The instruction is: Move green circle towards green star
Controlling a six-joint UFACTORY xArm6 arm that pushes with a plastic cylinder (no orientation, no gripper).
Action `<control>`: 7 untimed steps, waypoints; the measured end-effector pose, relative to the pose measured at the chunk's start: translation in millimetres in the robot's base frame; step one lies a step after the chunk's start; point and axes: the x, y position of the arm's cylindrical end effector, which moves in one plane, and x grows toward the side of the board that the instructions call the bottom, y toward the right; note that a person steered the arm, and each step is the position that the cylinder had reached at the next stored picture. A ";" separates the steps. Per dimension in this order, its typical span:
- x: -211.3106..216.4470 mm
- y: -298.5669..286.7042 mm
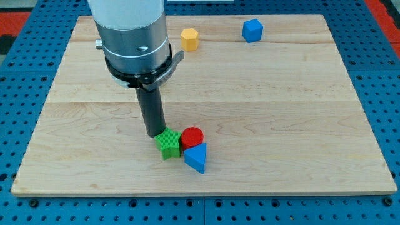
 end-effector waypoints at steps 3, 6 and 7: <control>-151.7 -84.7; -139.8 -30.4; -135.4 -31.9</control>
